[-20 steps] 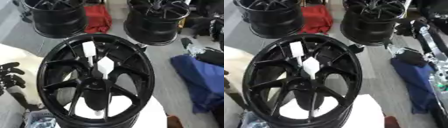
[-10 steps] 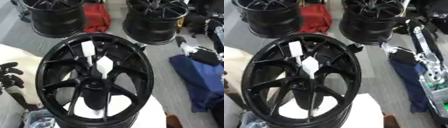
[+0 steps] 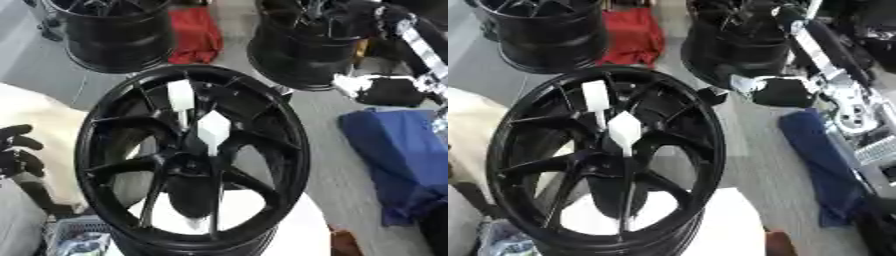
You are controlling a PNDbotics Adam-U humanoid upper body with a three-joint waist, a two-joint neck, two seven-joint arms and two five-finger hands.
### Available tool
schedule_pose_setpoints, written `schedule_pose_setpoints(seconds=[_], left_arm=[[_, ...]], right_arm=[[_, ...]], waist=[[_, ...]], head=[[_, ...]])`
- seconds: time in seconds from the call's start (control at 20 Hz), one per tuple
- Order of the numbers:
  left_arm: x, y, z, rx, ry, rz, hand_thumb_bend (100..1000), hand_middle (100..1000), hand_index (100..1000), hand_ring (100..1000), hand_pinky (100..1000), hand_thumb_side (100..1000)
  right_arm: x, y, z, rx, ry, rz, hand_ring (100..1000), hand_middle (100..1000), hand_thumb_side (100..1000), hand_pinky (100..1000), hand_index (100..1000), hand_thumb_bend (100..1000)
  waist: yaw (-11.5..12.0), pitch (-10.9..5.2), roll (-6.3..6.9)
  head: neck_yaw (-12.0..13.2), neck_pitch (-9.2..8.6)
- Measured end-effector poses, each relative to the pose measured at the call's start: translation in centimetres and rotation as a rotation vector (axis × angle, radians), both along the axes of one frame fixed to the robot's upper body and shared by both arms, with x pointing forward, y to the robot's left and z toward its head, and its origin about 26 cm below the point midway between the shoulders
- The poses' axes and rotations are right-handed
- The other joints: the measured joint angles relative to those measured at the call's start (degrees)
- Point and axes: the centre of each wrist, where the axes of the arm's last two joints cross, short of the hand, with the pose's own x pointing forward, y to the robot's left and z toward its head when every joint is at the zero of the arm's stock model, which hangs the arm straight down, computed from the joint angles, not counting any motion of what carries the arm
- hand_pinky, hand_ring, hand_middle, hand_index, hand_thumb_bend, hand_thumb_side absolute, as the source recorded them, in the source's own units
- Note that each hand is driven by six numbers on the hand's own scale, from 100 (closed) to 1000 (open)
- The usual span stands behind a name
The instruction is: Pull the pin out of the wheel hub.
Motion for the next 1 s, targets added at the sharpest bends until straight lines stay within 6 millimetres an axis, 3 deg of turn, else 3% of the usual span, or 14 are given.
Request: schedule_pose_setpoints(seconds=[0.2,0.25,0.3,0.45,1.0], left_arm=[[0.2,-0.2,0.1,0.008,0.002,-0.013,100,650,863,574,581,895],[0.2,-0.3,0.1,0.008,0.002,-0.017,100,650,863,574,581,895],[0.2,-0.4,0.1,0.008,0.002,-0.019,100,650,863,574,581,895],[0.3,-0.4,0.1,0.01,0.003,-0.023,100,650,863,574,581,894],[0.1,-0.1,0.1,0.018,0.004,-0.015,100,650,863,574,581,895]], right_arm=[[-0.7,1.3,1.8,-0.114,0.016,0.096,856,857,378,866,954,552],[-0.8,1.7,2.1,-0.139,0.023,0.12,860,857,361,869,955,622],[-0.9,2.1,2.4,-0.16,0.034,0.145,862,862,376,871,956,559],[-1.2,3.8,2.9,-0.212,0.082,0.214,873,871,373,882,959,569],[-1.4,12.4,2.6,-0.414,0.295,0.417,899,889,349,906,967,577]], waist=[[1.0,-0.28,-0.33],[1.1,-0.3,-0.35],[1.1,-0.3,-0.37],[1.0,-0.34,-0.45],[-1.1,-0.63,-0.2]], head=[[-1.1,0.01],[-1.3,0.01],[-1.4,0.02],[-1.6,0.02],[-0.4,0.03]])
